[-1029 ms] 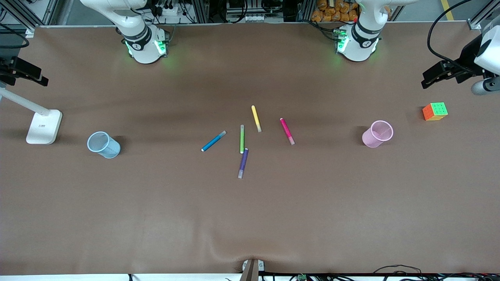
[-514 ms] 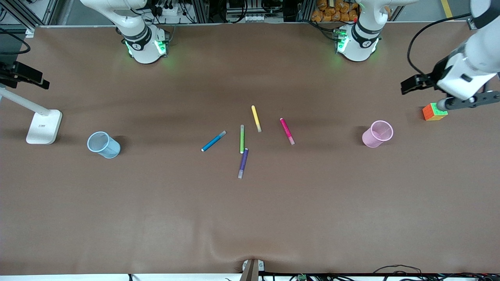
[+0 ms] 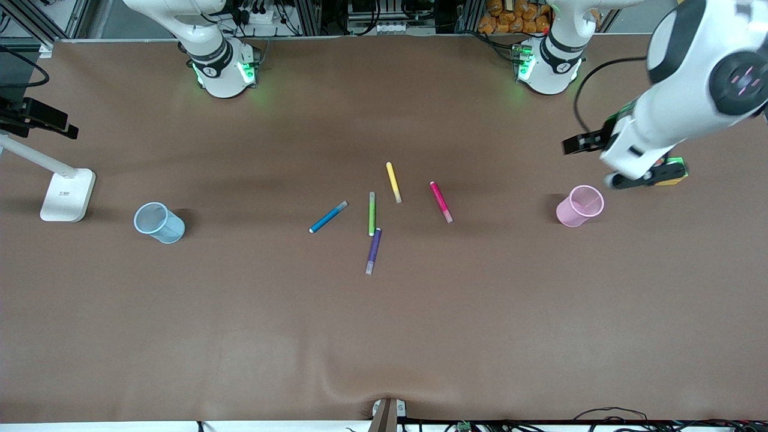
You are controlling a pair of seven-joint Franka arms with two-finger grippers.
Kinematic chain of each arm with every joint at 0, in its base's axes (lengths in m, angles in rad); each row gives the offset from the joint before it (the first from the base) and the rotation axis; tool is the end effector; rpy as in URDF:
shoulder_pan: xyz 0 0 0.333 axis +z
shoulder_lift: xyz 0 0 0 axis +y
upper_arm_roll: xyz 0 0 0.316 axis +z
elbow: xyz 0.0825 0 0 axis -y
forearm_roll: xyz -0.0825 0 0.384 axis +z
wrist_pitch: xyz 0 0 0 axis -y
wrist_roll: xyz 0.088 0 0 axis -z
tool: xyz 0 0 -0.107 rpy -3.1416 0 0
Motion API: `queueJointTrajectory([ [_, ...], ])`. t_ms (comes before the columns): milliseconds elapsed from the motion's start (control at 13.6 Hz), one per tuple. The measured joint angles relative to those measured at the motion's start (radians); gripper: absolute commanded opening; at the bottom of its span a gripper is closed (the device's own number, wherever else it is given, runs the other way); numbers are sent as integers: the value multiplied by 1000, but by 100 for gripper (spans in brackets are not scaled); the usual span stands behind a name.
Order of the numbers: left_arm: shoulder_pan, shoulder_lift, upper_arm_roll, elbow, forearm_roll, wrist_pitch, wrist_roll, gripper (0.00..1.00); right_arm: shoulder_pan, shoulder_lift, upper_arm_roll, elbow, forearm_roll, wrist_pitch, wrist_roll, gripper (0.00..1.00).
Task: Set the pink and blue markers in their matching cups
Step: 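Reach the left gripper down and grasp the pink marker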
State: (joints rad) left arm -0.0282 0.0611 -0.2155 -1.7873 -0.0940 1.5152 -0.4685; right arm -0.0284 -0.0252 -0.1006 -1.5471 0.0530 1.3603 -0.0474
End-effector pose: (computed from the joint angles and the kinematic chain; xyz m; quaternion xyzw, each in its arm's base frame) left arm 0.5236 -0.1387 0.4889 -0.9782 -0.1147 0.1732 0.0077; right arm 0.5201 -0.0616 0.6325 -0.9957 0.0371 0.0780 0.0345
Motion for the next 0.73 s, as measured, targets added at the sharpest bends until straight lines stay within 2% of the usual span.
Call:
queueJointTrajectory([
  [294,-74,125,-24,-1,-46,75,-165,100,-1,9,-1,0,0,-3,0,100],
  [735,-234,303,-29,-1,-48,279,-371,100,-1,20,-1,0,0,-15,0,100],
])
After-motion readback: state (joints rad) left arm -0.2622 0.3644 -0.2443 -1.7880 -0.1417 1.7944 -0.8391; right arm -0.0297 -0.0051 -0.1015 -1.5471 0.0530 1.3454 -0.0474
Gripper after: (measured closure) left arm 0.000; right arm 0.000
